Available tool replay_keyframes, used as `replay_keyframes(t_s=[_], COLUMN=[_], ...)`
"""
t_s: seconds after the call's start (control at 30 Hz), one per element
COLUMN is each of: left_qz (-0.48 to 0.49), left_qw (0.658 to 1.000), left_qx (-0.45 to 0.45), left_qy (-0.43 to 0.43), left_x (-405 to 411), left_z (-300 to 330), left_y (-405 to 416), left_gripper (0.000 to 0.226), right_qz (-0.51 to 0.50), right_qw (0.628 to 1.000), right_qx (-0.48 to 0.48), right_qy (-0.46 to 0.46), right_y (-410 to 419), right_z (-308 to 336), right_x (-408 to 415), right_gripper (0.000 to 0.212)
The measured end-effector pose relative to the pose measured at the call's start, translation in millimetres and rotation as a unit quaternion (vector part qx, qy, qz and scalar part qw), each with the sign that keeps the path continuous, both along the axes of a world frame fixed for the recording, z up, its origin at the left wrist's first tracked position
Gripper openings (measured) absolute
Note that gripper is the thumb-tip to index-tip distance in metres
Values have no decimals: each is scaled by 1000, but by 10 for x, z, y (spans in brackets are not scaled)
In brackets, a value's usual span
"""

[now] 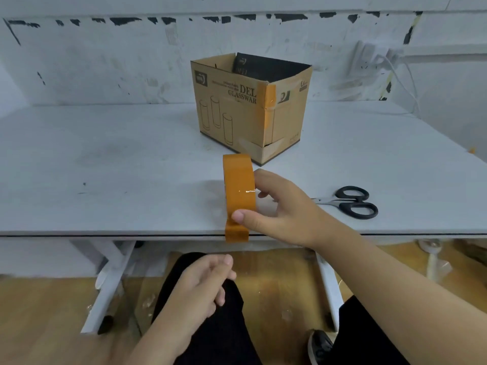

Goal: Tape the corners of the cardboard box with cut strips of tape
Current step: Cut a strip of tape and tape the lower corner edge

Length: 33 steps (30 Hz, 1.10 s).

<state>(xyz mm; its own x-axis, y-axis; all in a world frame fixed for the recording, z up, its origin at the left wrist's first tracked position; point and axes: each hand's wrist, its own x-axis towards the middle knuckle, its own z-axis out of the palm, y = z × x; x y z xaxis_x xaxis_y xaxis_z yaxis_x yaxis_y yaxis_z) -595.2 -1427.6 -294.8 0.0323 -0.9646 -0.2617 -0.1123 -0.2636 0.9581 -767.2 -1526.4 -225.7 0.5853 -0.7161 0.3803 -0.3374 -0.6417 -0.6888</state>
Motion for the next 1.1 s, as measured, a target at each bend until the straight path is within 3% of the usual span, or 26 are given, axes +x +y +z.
replay_keyframes(t_s=[0.1,0.27,0.53,0.8,1.1], left_qz=[49,81,127,142,133], left_qw=[993,979,982,975,977], left_qx=[-7,-55,-86,-84,-24], left_qy=[110,177,113,146,167], left_x=[-109,-275,-326,-380,-286], left_z=[-78,-57,-132,-76,-53], left_y=[-127,-228,-247,-72,328], left_gripper=[53,35,27,31,33], right_qz=[14,30,2,5,-16], right_qw=[1000,999,1000,998,988], right_qx=[7,15,5,-58,-124], right_qy=[23,11,-2,25,92], right_y=[-24,-19,-31,-19,30], right_z=[-43,-45,-128,-177,-184], right_x=[6,-17,-5,-2,54], right_gripper=[27,20,29,29,24])
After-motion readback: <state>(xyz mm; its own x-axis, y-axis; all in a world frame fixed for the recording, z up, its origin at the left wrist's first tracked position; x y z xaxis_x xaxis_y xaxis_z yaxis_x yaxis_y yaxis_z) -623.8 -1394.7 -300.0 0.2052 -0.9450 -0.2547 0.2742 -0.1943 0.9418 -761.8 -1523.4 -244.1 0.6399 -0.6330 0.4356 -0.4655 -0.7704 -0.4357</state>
